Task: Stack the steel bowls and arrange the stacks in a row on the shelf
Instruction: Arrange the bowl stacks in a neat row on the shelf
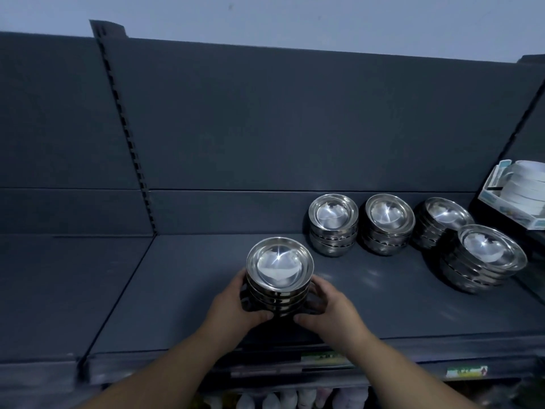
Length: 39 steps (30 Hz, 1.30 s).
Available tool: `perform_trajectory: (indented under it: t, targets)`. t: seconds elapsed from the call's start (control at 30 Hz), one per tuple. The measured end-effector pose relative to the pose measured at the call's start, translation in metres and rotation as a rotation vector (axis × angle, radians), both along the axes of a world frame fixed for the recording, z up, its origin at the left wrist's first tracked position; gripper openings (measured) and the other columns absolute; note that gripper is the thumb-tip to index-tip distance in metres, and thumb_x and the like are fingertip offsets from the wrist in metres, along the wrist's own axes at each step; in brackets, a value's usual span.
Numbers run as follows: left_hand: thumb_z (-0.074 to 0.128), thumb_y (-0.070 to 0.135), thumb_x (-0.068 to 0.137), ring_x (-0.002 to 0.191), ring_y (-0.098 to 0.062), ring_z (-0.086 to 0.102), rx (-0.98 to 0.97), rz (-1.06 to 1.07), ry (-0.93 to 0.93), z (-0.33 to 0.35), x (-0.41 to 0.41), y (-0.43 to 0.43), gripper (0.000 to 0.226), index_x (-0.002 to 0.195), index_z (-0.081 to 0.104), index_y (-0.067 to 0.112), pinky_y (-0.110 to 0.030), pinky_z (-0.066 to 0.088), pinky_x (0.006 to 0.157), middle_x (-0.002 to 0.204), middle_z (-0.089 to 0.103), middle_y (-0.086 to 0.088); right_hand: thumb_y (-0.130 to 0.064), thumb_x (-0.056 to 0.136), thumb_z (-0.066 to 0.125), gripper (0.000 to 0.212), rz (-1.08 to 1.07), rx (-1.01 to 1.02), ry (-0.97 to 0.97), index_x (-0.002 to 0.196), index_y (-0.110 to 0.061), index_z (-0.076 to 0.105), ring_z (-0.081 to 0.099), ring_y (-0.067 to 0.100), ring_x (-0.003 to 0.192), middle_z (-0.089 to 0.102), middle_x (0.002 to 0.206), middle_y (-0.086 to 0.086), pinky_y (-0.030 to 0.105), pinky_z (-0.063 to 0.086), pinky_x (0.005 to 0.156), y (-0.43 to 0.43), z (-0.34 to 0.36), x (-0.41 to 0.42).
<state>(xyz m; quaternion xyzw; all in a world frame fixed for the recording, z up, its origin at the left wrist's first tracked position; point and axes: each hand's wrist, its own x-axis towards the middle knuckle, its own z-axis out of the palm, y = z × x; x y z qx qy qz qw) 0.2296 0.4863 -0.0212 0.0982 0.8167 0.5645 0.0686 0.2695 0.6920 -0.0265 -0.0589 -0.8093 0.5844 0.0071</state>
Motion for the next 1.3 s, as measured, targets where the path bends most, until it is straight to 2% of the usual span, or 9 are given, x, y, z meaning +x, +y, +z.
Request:
perform_trajectory:
  t: [0.17,0.3,0.43,0.6,0.77,0.87,1.03,1.2,1.3]
  targets:
    - [0.085,0.0,0.063,0.084,0.024,0.057,0.016,0.035,0.017,0.009,0.005,-0.049,0.084,0.126,0.04,0.033,0.003,0.042,0.069,0.105,0.06,0.021,0.001,0.064,0.08,0.081,0.039,-0.023,-0.002,0.135,-0.025,0.048,0.065,0.007,0.112,0.064,0.126,-0.012,0.036,0.053,0.098,-0.047,0.006,-0.004]
    - [0.088,0.006,0.06,0.095,0.013,0.061,0.007,0.059,-0.005,0.011,0.006,-0.1,0.086,0.128,0.043,0.033,-0.01,0.05,0.085,0.109,0.064,0.018,0.01,0.069,0.077,0.079,0.073,-0.031,0.004,0.135,-0.023,0.047,0.065,0.005,0.11,0.063,0.123,-0.015,0.025,0.054,0.091,-0.094,0.011,-0.009]
    - [0.09,0.016,0.058,0.104,0.003,0.06,-0.012,0.064,-0.022,0.012,0.003,-0.149,0.092,0.134,0.042,0.033,-0.009,0.048,0.082,0.117,0.061,0.018,0.003,0.069,0.079,0.077,0.076,-0.001,0.018,0.134,-0.025,0.049,0.065,0.004,0.108,0.064,0.119,-0.018,0.031,0.054,0.097,-0.141,0.014,-0.014]
    - [0.089,0.017,0.06,0.1,0.009,0.056,-0.02,0.066,-0.026,0.015,0.001,-0.195,0.091,0.13,0.038,0.041,-0.004,0.045,0.073,0.113,0.056,0.026,-0.004,0.069,0.081,0.072,0.062,0.039,0.022,0.131,-0.026,0.053,0.064,0.004,0.108,0.065,0.111,-0.021,0.032,0.051,0.1,-0.189,0.014,-0.018]
    - [0.089,0.015,0.06,0.103,0.007,0.057,-0.029,0.073,-0.049,0.009,-0.001,-0.226,0.094,0.137,0.037,0.034,-0.012,0.046,0.084,0.114,0.059,0.021,0.003,0.071,0.079,0.067,0.065,-0.019,-0.005,0.122,-0.032,0.054,0.068,0.002,0.102,0.066,0.11,-0.022,0.027,0.054,0.095,-0.221,0.008,-0.021]
    - [0.088,0.015,0.062,0.097,0.014,0.053,-0.04,0.065,-0.036,0.004,-0.001,-0.234,0.091,0.134,0.037,0.037,-0.004,0.042,0.078,0.107,0.057,0.027,0.004,0.069,0.077,0.068,0.057,-0.053,-0.032,0.123,-0.031,0.054,0.071,0.013,0.099,0.069,0.113,-0.016,0.036,0.056,0.094,-0.23,0.004,-0.02]
    - [0.087,0.02,0.064,0.105,0.005,0.054,-0.042,0.024,-0.032,0.002,-0.004,-0.238,0.094,0.139,0.033,0.036,-0.013,0.041,0.089,0.111,0.055,0.027,-0.006,0.065,0.078,0.071,0.018,-0.055,-0.042,0.123,-0.037,0.051,0.07,0.024,0.098,0.066,0.115,-0.018,0.04,0.056,0.094,-0.237,0.0,-0.017]
    - [0.086,0.018,0.066,0.093,0.025,0.049,-0.027,-0.002,0.02,0.005,-0.002,-0.24,0.092,0.129,0.027,0.049,0.004,0.039,0.071,0.108,0.05,0.034,0.002,0.073,0.079,0.074,-0.015,-0.059,-0.032,0.125,-0.038,0.045,0.068,0.012,0.098,0.058,0.121,-0.019,0.025,0.056,0.086,-0.244,-0.002,-0.01]
    - [0.086,0.019,0.067,0.105,0.017,0.051,-0.01,-0.019,0.02,0.003,-0.002,-0.241,0.094,0.135,0.027,0.048,-0.002,0.04,0.082,0.116,0.054,0.029,0.002,0.074,0.078,0.073,-0.037,-0.06,-0.024,0.127,-0.035,0.044,0.068,0.006,0.09,0.058,0.122,-0.016,0.019,0.055,0.079,-0.248,-0.001,-0.007]
